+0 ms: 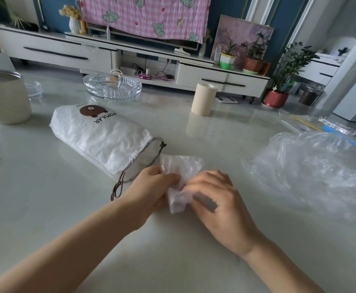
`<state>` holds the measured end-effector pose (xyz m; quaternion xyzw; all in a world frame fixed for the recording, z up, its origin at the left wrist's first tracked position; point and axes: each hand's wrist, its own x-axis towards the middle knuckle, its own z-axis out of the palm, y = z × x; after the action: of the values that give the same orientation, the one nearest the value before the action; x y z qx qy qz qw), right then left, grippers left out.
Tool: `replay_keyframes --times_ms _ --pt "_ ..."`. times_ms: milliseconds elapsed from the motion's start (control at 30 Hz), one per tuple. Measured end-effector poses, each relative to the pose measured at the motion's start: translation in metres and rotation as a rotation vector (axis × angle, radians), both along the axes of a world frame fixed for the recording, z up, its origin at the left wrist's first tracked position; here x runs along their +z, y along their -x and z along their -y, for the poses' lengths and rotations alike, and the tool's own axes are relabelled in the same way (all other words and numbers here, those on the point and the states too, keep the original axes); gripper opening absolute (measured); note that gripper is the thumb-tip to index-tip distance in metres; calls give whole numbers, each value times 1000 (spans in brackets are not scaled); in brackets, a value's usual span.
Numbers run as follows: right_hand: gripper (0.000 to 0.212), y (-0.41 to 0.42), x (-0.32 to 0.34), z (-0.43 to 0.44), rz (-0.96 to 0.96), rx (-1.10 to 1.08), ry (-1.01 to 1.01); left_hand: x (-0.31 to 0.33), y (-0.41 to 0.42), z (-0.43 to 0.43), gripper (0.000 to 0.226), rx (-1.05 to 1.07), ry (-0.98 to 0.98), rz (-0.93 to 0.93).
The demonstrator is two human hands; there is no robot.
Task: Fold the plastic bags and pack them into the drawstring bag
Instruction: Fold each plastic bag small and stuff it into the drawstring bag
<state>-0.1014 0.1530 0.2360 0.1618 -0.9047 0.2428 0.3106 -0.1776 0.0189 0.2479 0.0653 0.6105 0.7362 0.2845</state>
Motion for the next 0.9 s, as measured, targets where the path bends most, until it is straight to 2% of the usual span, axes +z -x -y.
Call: replay_keyframes --times_ms 100,200,267,300,367,434,467,567,667,767,901 --pt "5 -2 6 -2 157 -36 416 0 -2 -3 15 -51 -21 -62" --pt "8 1 8 -5 242 -50 616 2 -5 -3 20 -160 -21 -128" --pt "20 3 5 -6 205 -106 582 0 -6 -4 24 -230 -3 -178" --pt "25 3 3 -7 137 -168 493 -3 -6 -5 26 -247 10 -200" --pt "23 2 1 -9 -41 -284 255 -3 -10 -6 20 -259 57 -260" --pt "15 1 1 -11 -67 -266 187 -4 -13 -6 33 -286 89 -320" --pt "14 1 2 -10 2 -222 237 -4 -14 -6 35 -298 100 -339" --pt "17 2 2 -10 278 -77 540 0 -11 -5 20 -267 89 -307" --pt "20 5 -1 -10 293 -163 599 4 -15 -6 34 -215 40 -237" --pt "23 5 0 -6 334 -159 634 -1 -26 -9 57 -24 170 -457" --pt "25 2 4 4 472 -36 774 -9 -29 -14 45 230 287 -607"
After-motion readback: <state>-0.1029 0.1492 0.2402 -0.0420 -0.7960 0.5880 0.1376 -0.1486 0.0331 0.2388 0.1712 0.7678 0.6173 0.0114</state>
